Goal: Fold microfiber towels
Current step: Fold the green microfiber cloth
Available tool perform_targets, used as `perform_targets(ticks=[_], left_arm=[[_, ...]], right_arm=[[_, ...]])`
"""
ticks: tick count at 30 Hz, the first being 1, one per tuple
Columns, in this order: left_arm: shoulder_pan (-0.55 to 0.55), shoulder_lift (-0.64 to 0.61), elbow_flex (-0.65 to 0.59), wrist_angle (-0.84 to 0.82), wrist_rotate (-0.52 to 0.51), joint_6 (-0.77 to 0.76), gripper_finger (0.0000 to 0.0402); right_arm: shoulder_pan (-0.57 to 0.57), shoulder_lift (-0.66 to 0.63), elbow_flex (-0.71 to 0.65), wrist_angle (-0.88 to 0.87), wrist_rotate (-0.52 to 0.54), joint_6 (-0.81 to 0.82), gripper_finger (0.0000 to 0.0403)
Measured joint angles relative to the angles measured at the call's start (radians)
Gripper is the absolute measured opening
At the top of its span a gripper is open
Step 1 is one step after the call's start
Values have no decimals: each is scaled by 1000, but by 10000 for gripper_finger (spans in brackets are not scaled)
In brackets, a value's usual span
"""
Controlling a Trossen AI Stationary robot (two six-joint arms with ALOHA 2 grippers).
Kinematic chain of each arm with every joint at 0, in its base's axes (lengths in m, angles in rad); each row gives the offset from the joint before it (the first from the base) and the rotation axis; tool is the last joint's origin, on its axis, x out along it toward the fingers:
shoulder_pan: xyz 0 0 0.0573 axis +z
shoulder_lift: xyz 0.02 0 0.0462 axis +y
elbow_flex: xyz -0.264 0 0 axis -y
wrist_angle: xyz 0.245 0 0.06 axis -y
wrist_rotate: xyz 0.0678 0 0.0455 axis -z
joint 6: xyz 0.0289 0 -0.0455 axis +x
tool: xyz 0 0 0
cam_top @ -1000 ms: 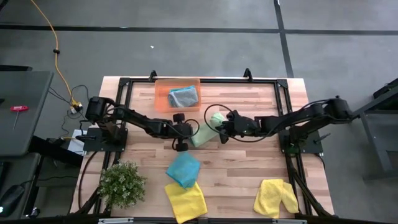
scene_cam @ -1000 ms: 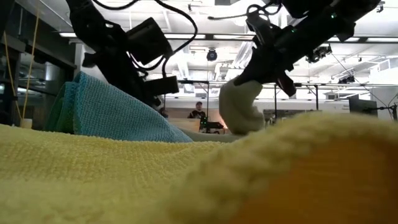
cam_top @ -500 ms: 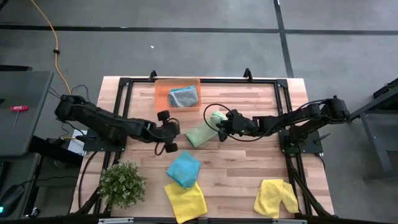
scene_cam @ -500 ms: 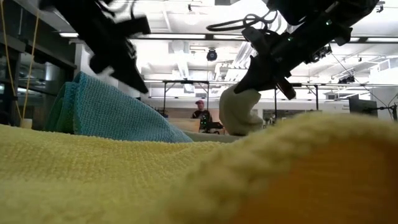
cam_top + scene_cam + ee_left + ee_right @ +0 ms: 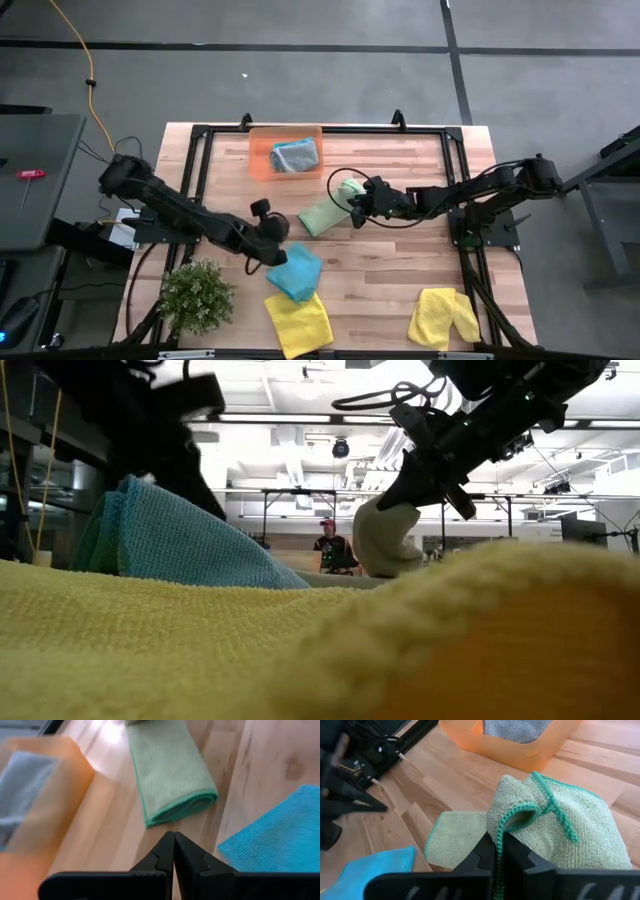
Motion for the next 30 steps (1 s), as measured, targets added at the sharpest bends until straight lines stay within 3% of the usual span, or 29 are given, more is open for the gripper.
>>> perform_targets(ticks=[4, 9, 16, 21, 30], left_arm=[[-6, 109, 0, 59, -3, -59, 0], [17, 200, -1, 148, 28, -9, 0], [94, 211, -1, 223, 53, 125, 0], [148, 202, 0, 268, 180, 276, 0], [201, 202, 0, 264, 210, 309, 0]], right_arm=[[0, 0, 0, 0, 0, 0, 0], [0, 0, 0, 0, 1, 0, 0], [0, 0, 0, 0, 1, 0, 0], [0, 0, 0, 0, 1, -7, 0], [0, 0, 0, 0, 13, -16, 0]])
